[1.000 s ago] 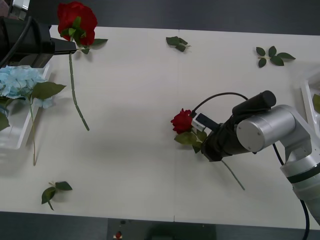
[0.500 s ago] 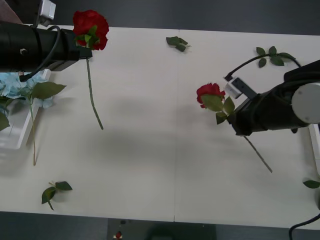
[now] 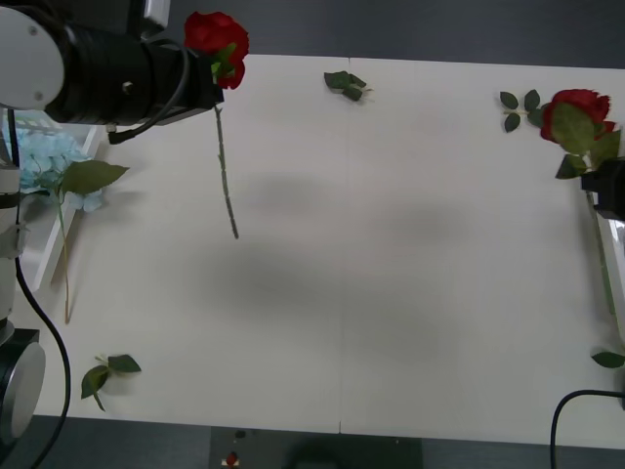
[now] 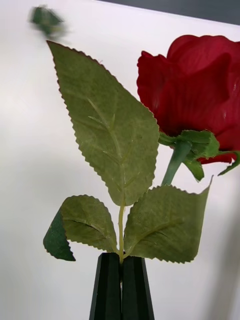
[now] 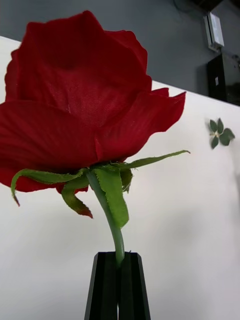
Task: Put the red flowers into the right box and the blue flowers into the left box
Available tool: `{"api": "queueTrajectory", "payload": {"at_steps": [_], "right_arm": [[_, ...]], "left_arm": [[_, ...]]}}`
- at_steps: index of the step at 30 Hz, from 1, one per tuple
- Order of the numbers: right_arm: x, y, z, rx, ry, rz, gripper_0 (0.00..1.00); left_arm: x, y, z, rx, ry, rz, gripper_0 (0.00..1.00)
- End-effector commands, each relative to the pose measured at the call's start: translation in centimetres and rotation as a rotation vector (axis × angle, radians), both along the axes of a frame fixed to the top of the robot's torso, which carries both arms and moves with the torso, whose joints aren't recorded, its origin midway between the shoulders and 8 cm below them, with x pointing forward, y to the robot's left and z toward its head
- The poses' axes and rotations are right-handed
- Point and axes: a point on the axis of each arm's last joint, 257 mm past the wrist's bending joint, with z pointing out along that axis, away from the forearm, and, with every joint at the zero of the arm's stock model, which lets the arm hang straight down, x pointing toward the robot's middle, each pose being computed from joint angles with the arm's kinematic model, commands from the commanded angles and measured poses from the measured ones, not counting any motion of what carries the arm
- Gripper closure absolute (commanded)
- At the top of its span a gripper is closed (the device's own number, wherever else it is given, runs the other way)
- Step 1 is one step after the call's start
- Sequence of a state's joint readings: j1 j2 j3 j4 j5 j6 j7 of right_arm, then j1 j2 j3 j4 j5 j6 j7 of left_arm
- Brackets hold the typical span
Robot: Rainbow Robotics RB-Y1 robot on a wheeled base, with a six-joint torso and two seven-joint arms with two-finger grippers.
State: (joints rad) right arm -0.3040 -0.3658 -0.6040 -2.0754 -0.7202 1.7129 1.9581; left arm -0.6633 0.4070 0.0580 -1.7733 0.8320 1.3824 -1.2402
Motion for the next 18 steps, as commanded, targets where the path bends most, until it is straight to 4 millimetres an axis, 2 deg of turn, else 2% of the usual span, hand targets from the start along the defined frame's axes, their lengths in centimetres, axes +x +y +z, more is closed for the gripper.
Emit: {"api": "queueTrajectory", "payload": {"at_steps": [1,3,4,6,9,10,11,14,17,18], "right_arm": [[-0.3,-5.0,2.8,-0.058,-0.047,-0.153,1.00],[-0.9,-8.0,3.2,-0.088,-0.047,-0.239,1.00],[-1.1,-8.7,3.2,-0.096,-0.045,-0.257,1.00],[-1.9,-11.8,3.4,-0.133,-0.029,-0.339,1.00],[-2.6,-15.1,2.9,-0.159,0.008,-0.421,1.00],[-2.7,-15.8,2.7,-0.164,0.019,-0.435,1.00],[-2.7,-17.4,2.4,-0.172,0.034,-0.465,1.00],[-2.3,-20.6,1.8,-0.177,0.049,-0.507,1.00],[-1.4,-24.2,0.4,-0.176,0.062,-0.538,1.00],[-1.2,-24.7,0.2,-0.176,0.061,-0.541,1.00]], "left_arm": [[-0.4,-6.3,4.0,-0.093,-0.084,-0.035,1.00],[-1.0,-10.0,4.8,-0.162,-0.110,-0.081,1.00],[-1.2,-10.8,5.0,-0.174,-0.117,-0.091,1.00],[-2.2,-15.0,6.1,-0.257,-0.162,-0.140,1.00],[-3.8,-19.6,7.4,-0.347,-0.207,-0.204,1.00],[-4.3,-20.5,7.7,-0.363,-0.211,-0.222,1.00],[-5.3,-22.3,8.2,-0.386,-0.215,-0.257,1.00],[-7.4,-25.1,9.2,-0.440,-0.209,-0.318,1.00],[-9.7,-27.9,10.5,-0.508,-0.191,-0.380,1.00],[-10.1,-28.3,10.8,-0.517,-0.188,-0.392,1.00]]}}
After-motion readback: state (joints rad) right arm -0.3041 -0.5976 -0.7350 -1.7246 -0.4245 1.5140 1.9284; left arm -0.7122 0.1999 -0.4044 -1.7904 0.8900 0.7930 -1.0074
